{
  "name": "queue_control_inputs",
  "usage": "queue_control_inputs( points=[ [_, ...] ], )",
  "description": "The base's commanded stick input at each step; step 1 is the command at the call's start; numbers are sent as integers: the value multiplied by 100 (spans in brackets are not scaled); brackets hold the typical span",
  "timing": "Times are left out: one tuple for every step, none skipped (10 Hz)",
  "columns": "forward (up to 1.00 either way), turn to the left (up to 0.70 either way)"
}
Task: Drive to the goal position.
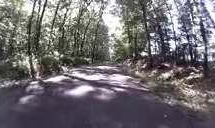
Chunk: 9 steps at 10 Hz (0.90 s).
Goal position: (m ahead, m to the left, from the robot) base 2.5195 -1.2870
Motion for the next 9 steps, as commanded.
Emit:
queue_control_inputs(
  points=[
    [45, 0],
    [45, 0],
    [45, 0],
    [45, 0],
    [45, 0],
    [45, 0],
    [45, 0],
    [45, 0],
    [45, 0]
  ],
)
